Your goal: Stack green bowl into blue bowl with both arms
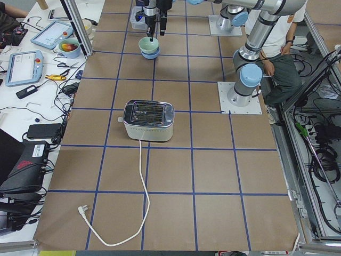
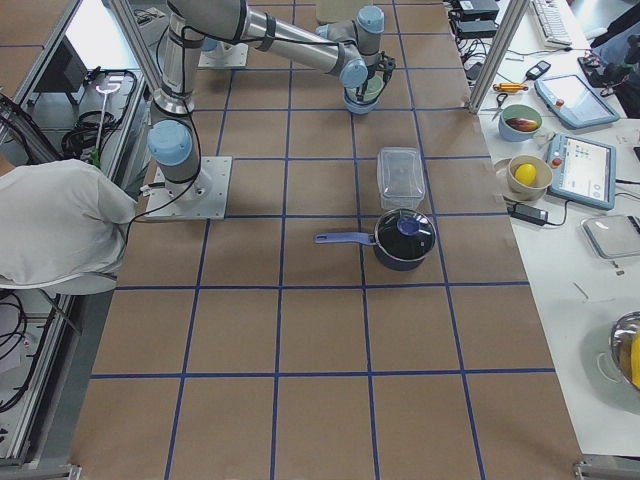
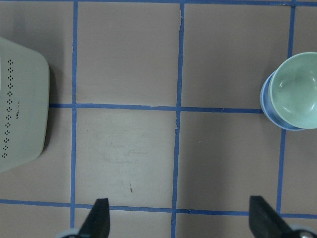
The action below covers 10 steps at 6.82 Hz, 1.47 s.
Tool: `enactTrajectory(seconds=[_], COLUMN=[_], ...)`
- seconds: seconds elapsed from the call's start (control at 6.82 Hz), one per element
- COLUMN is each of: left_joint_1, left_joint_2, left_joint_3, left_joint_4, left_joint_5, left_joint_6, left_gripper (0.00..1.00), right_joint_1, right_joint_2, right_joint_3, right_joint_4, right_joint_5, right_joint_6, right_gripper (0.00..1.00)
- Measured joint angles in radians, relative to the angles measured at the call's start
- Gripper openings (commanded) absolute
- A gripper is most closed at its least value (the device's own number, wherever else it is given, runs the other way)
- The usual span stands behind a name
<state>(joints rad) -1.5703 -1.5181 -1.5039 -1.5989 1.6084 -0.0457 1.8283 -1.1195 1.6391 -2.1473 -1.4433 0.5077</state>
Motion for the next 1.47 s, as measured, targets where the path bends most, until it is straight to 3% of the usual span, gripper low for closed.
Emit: enactTrajectory(seconds=[0.44, 0.59, 1.03, 1.47], left_joint_1=[0.002, 0.001, 0.0, 0.0], left_joint_2=[0.0, -0.001, -0.003, -0.006], left_joint_3=[0.001, 0.0, -0.002, -0.002], left_joint_4=[0.002, 0.003, 0.005, 0.006], left_joint_5=[-0.005, -0.006, -0.004, -0.005], left_joint_6=[-0.005, -0.006, -0.005, -0.005], left_gripper=[1.0, 1.0, 1.0, 1.0], right_joint_1=[-0.027, -0.052, -0.133, -0.237], right_joint_2=[-0.047, -0.093, -0.286, -0.41], right_joint_3=[-0.011, -0.028, -0.114, -0.131], right_joint_4=[0.028, 0.089, 0.435, 0.562], right_joint_5=[-0.004, -0.004, -0.04, -0.053], right_joint_6=[-0.016, -0.035, -0.235, -0.47], right_gripper=[1.0, 1.0, 1.0, 1.0])
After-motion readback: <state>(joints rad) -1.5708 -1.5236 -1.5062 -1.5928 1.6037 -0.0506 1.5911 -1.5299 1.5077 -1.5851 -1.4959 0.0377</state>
